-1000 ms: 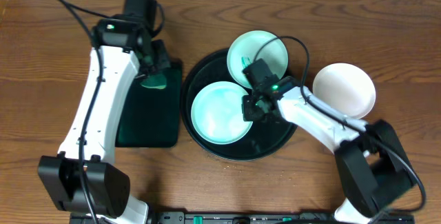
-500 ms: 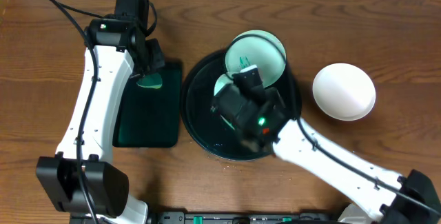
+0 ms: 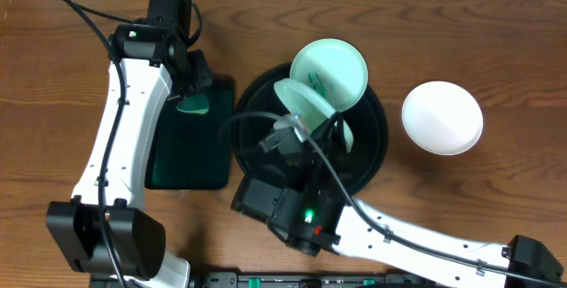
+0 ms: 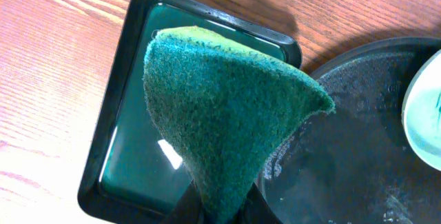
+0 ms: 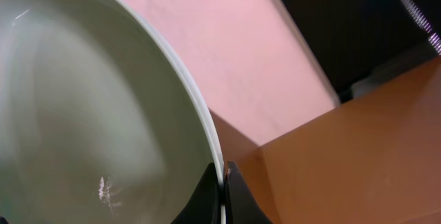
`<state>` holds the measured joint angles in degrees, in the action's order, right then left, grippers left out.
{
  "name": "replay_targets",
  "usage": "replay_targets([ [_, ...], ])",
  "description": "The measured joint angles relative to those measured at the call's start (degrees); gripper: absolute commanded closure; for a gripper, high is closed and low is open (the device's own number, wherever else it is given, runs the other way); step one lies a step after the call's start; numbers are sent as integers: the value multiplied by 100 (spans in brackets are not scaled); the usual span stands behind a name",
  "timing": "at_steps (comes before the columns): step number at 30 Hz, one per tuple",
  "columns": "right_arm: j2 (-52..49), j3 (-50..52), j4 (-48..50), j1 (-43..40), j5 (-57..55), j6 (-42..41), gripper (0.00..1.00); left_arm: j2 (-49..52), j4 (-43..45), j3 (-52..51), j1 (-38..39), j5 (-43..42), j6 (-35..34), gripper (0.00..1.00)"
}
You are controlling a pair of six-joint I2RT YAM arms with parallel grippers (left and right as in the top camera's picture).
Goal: Clean dirty plates on tray and stack at the side
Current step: 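Lift scrubbed light-green plate with right gripper and set it on white plate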
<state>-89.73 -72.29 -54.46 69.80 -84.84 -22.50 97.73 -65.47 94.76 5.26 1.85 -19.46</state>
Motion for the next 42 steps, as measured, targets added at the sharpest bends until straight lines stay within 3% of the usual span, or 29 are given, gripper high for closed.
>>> replay_targets([
  [12, 0, 0, -68, 63, -146, 44, 99, 0, -13, 0, 0, 0, 0, 93],
  [18, 2, 0, -118, -409, 1735, -284, 99, 0, -7, 0, 0, 0, 0, 93],
  [23, 2, -2, 70, -1690, 4240, -562, 99, 0, 9, 0, 0, -2, 0, 93],
  [32, 310, -2, 352, -4531, 7954, -315, 99, 0, 13, 0, 0, -2, 0, 93],
  [36, 494, -9, 208, -6041, 8662, -245, 99, 0, 157, 0, 0, 0, 0, 93],
  [42, 494, 188, 341, -7783, 8548, -243, 99, 0, 212, 0, 0, -2, -2, 93],
])
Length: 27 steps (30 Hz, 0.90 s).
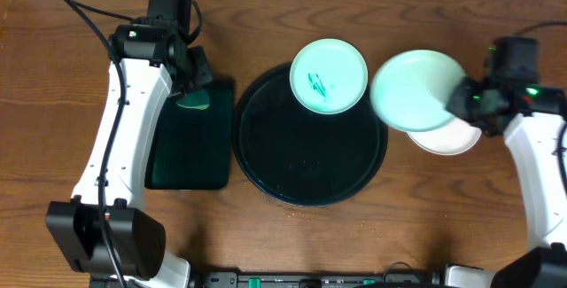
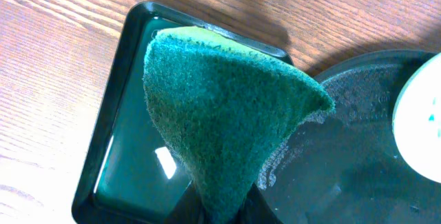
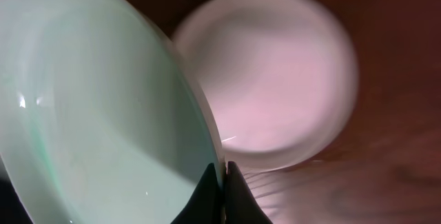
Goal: Clean dirty plates on tray and stack at the side
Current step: 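Lift scrubbed light-green plate with right gripper and set it on white plate, then move right gripper to grip rim of remaining light-green plate on tray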
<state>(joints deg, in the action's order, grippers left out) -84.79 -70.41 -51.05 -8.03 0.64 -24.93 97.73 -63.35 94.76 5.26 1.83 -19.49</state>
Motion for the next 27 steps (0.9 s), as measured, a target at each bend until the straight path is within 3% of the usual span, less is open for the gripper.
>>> replay_targets([
  [6, -28, 748, 605, -1036, -190, -2, 99, 0, 13, 0, 0, 0, 2, 93],
  [13, -44, 1512, 1600, -1220, -192, 4, 98, 0, 15, 0, 0, 0, 2, 93],
  [16, -76, 1705, 1860, -1169, -197, 2, 89, 0, 15, 0, 0, 0, 2, 93],
  [19, -227, 1753, 1941, -1086, -210, 24, 73, 0, 15, 0, 0, 2, 2, 93],
  [27, -376, 1491, 1801, -916, 256, 278, 58, 0, 15, 0, 0, 0, 2, 93],
])
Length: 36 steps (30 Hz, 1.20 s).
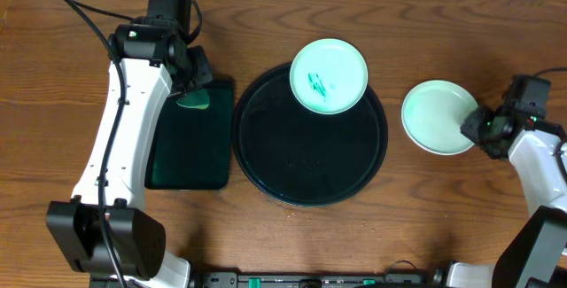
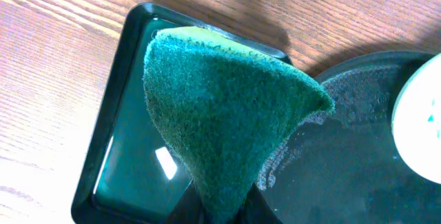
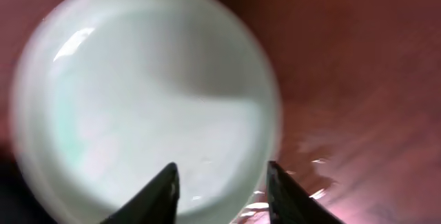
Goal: Clean dirty plates on tray and stack at the side
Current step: 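Move right gripper to grip rim of remaining light-green plate on tray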
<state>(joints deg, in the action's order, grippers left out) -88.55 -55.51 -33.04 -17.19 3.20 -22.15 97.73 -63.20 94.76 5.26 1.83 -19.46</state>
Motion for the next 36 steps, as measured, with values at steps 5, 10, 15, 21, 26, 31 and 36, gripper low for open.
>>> replay_targets([
  [5, -160, -1224, -605, 595, 466, 549, 60, 0, -2, 0, 0, 0, -2, 93],
  [10, -1012, -3038, -1327, 1473, 713, 1300, 55, 0, -2, 0, 0, 0, -2, 92],
  [15, -2505, -4555, -1976, 1993, 1060, 2269, 55, 0, -4, 0, 0, 0, -2, 93],
  [21, -3875, -5241, -1818, 2087, 1834, 3248, 58, 0, 2, -26, 0, 2, 0, 93],
  [26, -4492, -5254, -1565, 2245, 2173, 3613, 66, 0, -2, -140, 0, 0, 0, 93],
  [31, -4607, -5254, -1440, 2393, 2411, 3740, 88, 2, 0, -153, 0, 2, 0, 93],
  [36, -4607, -5318, -1405, 2409, 2527, 3672, 99, 2, 0, -153, 0, 2, 0, 93],
])
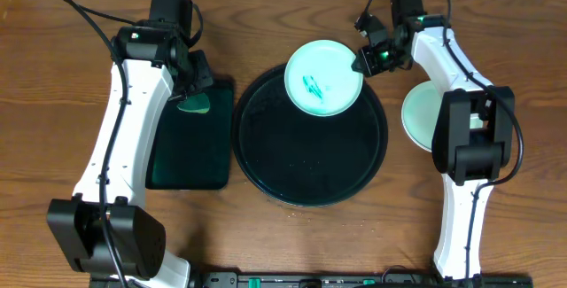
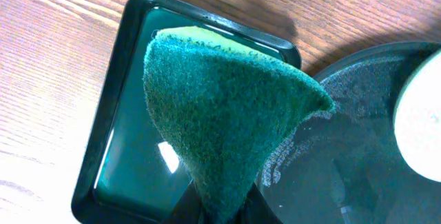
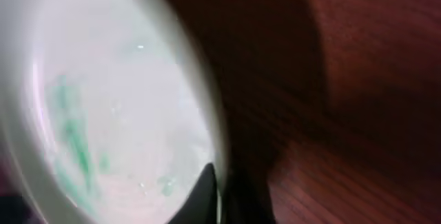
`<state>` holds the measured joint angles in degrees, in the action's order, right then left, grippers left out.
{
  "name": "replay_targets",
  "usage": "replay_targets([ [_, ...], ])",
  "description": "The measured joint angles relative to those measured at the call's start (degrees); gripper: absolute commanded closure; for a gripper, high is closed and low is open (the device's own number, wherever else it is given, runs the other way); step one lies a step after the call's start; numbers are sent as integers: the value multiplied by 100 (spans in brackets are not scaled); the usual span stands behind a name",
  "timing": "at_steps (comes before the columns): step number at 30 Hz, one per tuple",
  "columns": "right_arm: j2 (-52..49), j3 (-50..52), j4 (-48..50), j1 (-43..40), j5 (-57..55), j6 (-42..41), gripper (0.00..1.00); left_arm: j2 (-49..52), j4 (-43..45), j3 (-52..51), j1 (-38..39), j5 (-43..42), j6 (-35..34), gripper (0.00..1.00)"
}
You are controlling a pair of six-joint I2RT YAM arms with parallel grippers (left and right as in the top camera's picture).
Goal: Clean dirty plates on tray and stack at the side
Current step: 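Move right gripper to grip rim of remaining light-green plate on tray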
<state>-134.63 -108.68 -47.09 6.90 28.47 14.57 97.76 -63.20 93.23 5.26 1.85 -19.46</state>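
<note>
A mint plate [image 1: 323,78] smeared with green lies on the far part of the round black tray [image 1: 310,168]. My right gripper [image 1: 366,60] is at that plate's right rim, its jaws shut on the rim; in the right wrist view, the gripper [image 3: 222,196] pinches the edge of the smeared plate [image 3: 117,114]. My left gripper [image 1: 190,93] is shut on a folded green sponge [image 2: 227,114], which it holds above the rectangular water tray [image 2: 117,141]. The sponge hides most of the left gripper [image 2: 220,207]. A clean mint plate [image 1: 421,120] tops the stack on the right.
The rectangular tray [image 1: 188,146] sits just left of the round one, nearly touching. My right forearm [image 1: 465,120] crosses over the plate stack. Bare wooden table [image 1: 53,102] surrounds everything.
My right gripper was open beside the stack at the right; now it is shut on the dirty plate's right rim on the round tray. The left gripper and sponge have barely moved.
My right gripper held a mint plate over the round tray, then over the white plate at the right. Then that plate lay on the white one with the gripper open. Now the gripper grips the smeared plate. The left held the sponge throughout.
</note>
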Motion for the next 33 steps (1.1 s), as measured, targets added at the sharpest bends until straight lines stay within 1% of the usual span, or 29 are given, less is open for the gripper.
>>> replay_targets([
  [4, 0, -9, -225, 0, 146, -24, 99, 2, 0, 0, 0, 0, 0, 92],
  [6, 15, -9, -442, 0, 256, -31, 99, 2, 0, 0, 0, -2, 0, 93],
  [10, 262, -7, -1038, 22, 302, -304, 99, 2, 4, 0, 0, 0, 0, 93],
  [14, 802, -11, -1694, 249, -138, -1093, 99, 2, 0, 0, 0, -2, 0, 93],
  [17, 1132, -55, -2216, 638, -820, -1897, 99, 2, 0, 0, 0, -2, -2, 93],
  [19, 1198, -52, -2371, 931, -1200, -2299, 99, 2, 2, 0, 0, 0, -2, 93],
  [24, 1200, 466, -2129, 1513, -1871, -2983, 99, 2, 0, 0, 0, -2, 0, 93],
  [27, 1189, 839, -1915, 1635, -2052, -3222, 99, 2, 0, -2, 0, -2, 0, 93],
  [28, 1187, 955, -1847, 1648, -2087, -3272, 98, 2, -2, 0, 0, -2, 0, 93],
  [31, 1178, 1161, -1786, 1648, -2157, -3335, 75, 2, 0, 0, 0, -2, 0, 93],
  [33, 1176, 1191, -1742, 1648, -2227, -3294, 64, 2, 0, 0, 0, -2, -2, 92],
])
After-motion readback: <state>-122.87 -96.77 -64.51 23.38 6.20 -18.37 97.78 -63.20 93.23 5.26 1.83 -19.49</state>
